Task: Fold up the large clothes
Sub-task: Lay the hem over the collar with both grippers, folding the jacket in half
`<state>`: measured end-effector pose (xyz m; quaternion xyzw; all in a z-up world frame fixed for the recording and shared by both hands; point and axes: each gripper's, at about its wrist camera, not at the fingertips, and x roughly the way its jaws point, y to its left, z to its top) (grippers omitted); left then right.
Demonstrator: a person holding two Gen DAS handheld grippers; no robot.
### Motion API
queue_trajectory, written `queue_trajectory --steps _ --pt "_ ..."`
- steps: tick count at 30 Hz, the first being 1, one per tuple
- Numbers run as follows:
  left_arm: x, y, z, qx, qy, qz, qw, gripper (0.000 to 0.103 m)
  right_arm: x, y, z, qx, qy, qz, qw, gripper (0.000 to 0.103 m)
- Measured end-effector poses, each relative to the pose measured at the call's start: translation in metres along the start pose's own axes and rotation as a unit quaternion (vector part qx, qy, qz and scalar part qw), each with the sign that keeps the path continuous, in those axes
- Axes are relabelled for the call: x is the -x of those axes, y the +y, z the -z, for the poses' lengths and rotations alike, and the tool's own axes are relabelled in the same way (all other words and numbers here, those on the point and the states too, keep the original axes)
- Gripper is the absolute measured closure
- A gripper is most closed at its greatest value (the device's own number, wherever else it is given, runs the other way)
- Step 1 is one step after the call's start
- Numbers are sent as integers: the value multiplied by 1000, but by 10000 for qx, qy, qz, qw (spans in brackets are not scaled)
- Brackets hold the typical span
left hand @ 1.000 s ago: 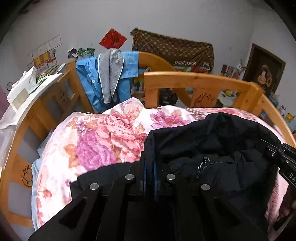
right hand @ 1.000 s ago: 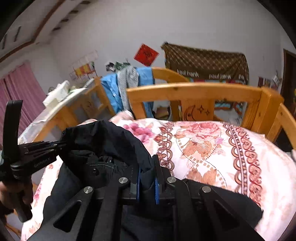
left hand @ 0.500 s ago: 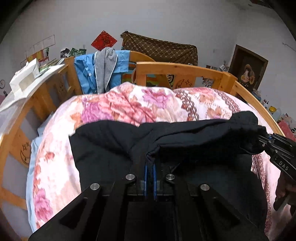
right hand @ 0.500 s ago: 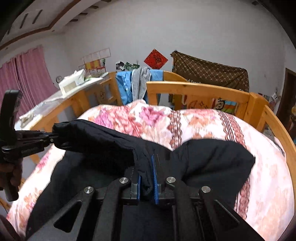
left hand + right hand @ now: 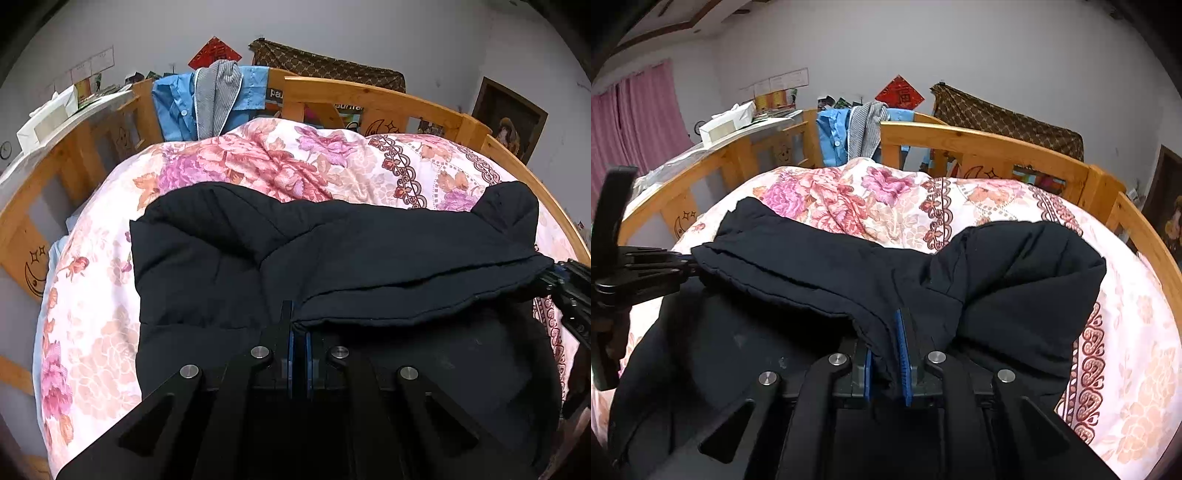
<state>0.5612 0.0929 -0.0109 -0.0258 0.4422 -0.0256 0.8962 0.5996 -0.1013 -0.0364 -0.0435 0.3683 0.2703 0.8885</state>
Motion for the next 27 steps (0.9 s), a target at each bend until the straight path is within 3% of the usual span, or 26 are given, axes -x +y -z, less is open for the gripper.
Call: queue_trajectory --steps 6,11,14,19,24,25,27 --pt "5 -3 0 -226 -145 36 9996 100 30 -16 -6 -446 -143 -344 9983 82" --pt "4 -10 -1 -476 -147 7 9988 100 35 -19 -48 -838 -520 -599 9933 78" --pt "3 -8 -2 -421 -106 18 9991 100 3 -11 -65 -898 -186 -782 9927 78" --pt "12 -1 -5 -238 46 205 9995 97 -57 -1 -45 -755 616 -508 9939 78" --pt "41 6 3 -62 -221 467 9986 95 -63 -1 -26 -601 576 -426 9956 78" --pt "48 7 3 -2 -335 522 9981 93 -63 0 -23 -484 563 -383 9965 77" --pt "56 7 -2 103 -515 600 9968 70 -63 -1 -19 -330 533 -338 9975 72"
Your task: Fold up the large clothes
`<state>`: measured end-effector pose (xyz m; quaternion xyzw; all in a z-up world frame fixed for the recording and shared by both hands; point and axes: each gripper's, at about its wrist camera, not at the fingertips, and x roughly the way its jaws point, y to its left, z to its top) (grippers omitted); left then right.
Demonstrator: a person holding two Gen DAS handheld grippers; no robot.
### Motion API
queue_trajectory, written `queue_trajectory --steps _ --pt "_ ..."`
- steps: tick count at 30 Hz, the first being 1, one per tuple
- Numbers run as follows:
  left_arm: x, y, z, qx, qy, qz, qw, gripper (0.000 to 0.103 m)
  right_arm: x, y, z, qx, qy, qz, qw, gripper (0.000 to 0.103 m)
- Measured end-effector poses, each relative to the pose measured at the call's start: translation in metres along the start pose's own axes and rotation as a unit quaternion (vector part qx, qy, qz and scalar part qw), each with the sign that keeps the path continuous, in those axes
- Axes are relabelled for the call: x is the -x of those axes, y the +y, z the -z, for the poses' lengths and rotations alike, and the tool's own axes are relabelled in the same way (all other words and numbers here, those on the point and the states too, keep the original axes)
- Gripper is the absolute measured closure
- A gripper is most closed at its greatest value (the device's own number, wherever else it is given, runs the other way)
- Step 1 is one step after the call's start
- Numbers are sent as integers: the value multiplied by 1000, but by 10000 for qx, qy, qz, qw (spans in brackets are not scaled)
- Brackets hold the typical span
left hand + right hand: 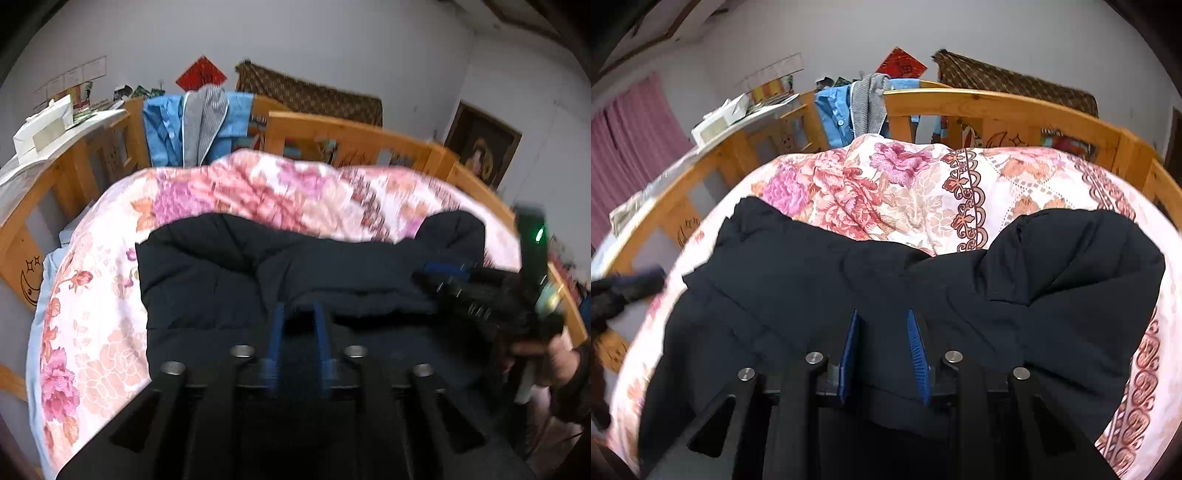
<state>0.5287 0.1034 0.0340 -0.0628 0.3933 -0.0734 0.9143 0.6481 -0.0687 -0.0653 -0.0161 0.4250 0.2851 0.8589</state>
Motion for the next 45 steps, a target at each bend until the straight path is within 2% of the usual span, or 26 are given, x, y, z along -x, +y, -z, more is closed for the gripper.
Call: queue_trajectory --steps 2,5,8,11,14,18,22,26,29,34,35,37,40,45 --pt "-6 -3 -10 80 -80 45 9999 54 1 -1 3 109 -13 65 9999 66" --pt "-31 -8 -25 117 172 -62 9998 54 4 -6 6 177 -58 205 9996 48" --pt "-67 -9 -27 111 651 -364 9972 54 0 -16 9 130 26 391 9991 39" --pt "-94 -6 -17 112 1028 -636 9926 53 -8 -28 12 -16 77 429 9990 40" --pt "-113 1 -3 308 1135 -648 9909 51 -21 -35 12 -68 155 561 9983 41" --pt "-132 5 2 368 1103 -725 9906 51 -44 -37 9 108 245 790 9965 41" --pt "-152 3 2 114 957 -853 9917 50 -71 -51 7 -19 351 754 9965 41" --pt "-165 8 7 147 737 -892 9932 50 -82 -54 12 26 202 803 9966 41" --pt "-167 8 14 125 540 -931 9941 50 -85 -55 20 38 1 802 9968 40" --pt "-164 6 10 122 551 -954 9938 49 -77 -54 19 28 -30 727 9973 39" --pt "-159 5 7 92 588 -989 9933 46 -71 -53 16 -10 13 681 9977 39" --pt "-147 5 1 104 740 -1089 9912 40 -58 -52 11 -102 54 629 9980 37" --pt "-130 6 -6 328 876 -997 9906 39 -41 -47 8 -280 49 648 9975 35" --pt "-77 -6 -19 542 679 -1065 9905 39 9 -29 6 -513 40 738 9959 35"
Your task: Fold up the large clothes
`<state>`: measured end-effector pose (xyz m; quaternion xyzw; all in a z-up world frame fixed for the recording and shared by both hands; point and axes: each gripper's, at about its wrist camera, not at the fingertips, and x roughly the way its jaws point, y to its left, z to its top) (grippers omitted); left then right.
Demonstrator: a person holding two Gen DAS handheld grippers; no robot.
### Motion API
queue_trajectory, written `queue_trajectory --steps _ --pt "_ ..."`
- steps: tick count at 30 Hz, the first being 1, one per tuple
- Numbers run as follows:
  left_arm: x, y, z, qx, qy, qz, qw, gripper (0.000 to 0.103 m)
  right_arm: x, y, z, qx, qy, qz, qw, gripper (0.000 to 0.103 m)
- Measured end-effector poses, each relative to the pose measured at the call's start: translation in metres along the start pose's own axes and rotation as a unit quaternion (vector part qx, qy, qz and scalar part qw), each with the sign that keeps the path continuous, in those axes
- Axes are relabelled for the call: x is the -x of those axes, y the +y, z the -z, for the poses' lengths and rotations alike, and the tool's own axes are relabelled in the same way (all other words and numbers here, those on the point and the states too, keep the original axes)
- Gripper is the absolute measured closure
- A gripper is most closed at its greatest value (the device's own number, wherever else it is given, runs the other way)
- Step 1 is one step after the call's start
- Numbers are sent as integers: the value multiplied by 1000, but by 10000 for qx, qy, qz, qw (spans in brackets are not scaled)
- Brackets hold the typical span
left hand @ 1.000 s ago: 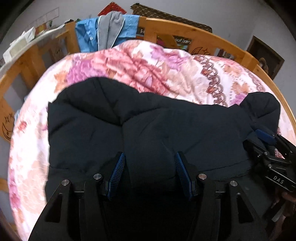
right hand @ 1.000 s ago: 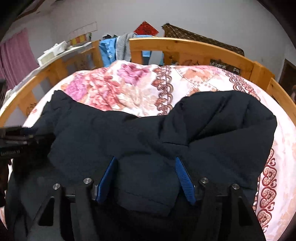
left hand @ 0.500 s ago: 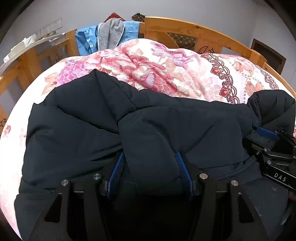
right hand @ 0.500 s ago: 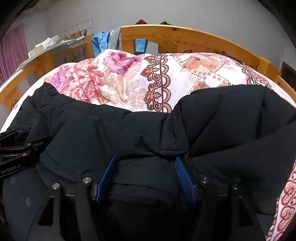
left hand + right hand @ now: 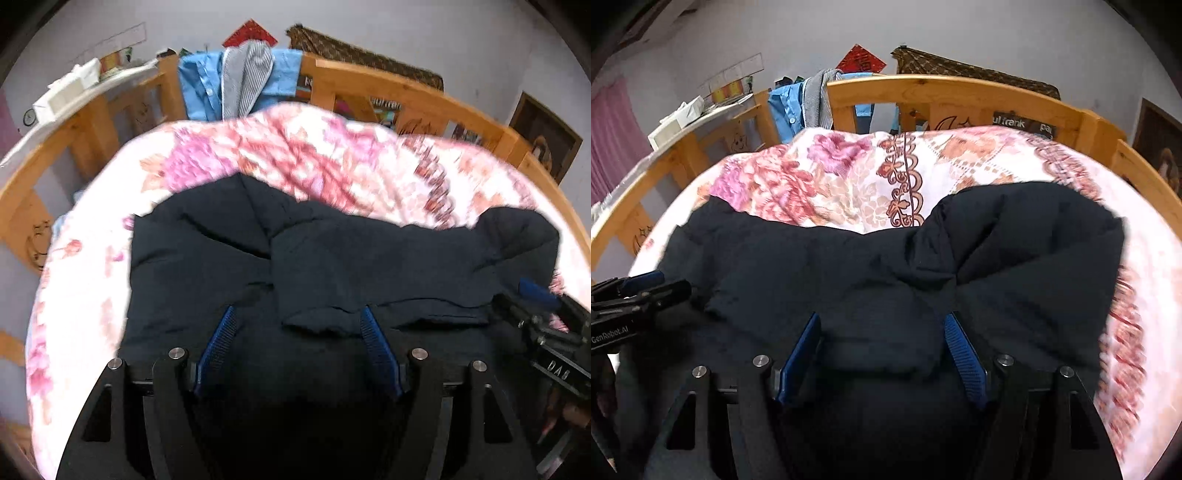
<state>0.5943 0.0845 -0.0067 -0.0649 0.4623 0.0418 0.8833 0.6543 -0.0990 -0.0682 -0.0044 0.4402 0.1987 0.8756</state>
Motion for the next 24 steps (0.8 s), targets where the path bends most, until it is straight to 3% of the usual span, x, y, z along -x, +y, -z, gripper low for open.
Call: queue_trajectory --steps 2,3,5,8,13,16,20,24 --pt "33 -3 1 -59 -120 -29 9999 33 37 6 1 -79 -142 42 9999 29" --pt "46 -7 3 -93 -163 -43 9998 22 52 10 2 -97 -167 47 9998 24" --pt "80 -9 7 -129 -388 -53 9992 13 79 17 6 -132 -227 104 9996 22" --pt "123 -9 19 -4 -598 -19 9982 8 122 30 15 -195 -268 115 9994 15" --pt "171 -10 49 -171 -849 -30 9962 5 170 48 32 -67 -349 107 9993 7" --pt "181 -8 64 -344 -861 -171 9955 2 179 59 43 -22 -381 72 9992 6" --pt "182 0 78 -317 -799 -53 9963 2 183 74 64 181 -364 -37 9992 6" --pt "185 4 99 -443 -1068 -46 9933 2 185 88 86 453 -492 -105 9977 5"
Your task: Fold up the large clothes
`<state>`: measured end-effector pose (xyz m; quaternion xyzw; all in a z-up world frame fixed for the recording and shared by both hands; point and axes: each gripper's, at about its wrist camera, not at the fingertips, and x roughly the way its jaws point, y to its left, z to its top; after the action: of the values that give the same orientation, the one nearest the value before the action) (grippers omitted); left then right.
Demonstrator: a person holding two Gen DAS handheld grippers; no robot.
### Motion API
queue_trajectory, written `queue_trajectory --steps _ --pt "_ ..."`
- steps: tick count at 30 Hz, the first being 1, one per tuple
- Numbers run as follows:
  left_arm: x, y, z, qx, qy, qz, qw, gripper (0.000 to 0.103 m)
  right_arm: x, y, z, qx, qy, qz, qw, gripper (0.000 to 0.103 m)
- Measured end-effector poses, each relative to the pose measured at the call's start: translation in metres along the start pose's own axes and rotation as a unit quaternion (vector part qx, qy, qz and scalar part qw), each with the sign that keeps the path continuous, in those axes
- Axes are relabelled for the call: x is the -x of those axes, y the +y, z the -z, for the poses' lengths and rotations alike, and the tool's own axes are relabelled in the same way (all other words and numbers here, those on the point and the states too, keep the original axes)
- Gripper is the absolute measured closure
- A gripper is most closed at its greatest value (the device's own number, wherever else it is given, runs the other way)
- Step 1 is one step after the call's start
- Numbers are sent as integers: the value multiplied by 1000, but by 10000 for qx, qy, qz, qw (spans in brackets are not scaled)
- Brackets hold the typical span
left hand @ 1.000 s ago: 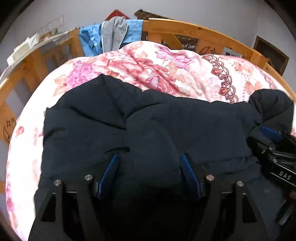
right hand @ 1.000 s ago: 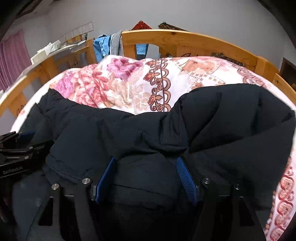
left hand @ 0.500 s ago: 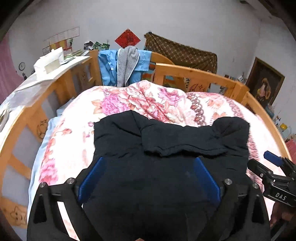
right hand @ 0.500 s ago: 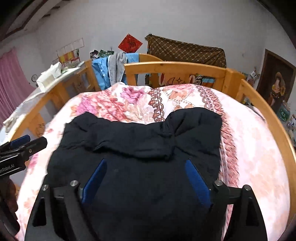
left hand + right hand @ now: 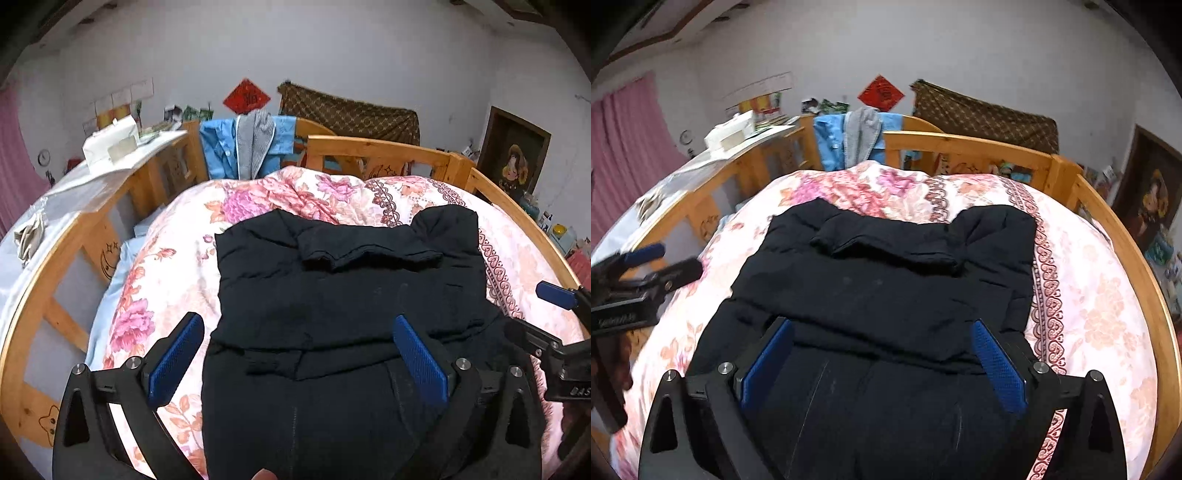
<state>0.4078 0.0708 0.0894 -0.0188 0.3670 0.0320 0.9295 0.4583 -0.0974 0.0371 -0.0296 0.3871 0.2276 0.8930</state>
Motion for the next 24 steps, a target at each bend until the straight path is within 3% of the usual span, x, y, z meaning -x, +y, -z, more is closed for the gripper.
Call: queue_trajectory --steps 5,11,24 --pt "-1 3 36 89 56 178 9998 2 22 13 39 -46 -201 16 9998 3" --pt "18 -10 85 -222 79 323 9992 2 46 26 90 -203 -146 -35 9997 1" --pt "49 -24 150 -594 102 524 9968 2 71 58 167 522 -471 92 9975 0"
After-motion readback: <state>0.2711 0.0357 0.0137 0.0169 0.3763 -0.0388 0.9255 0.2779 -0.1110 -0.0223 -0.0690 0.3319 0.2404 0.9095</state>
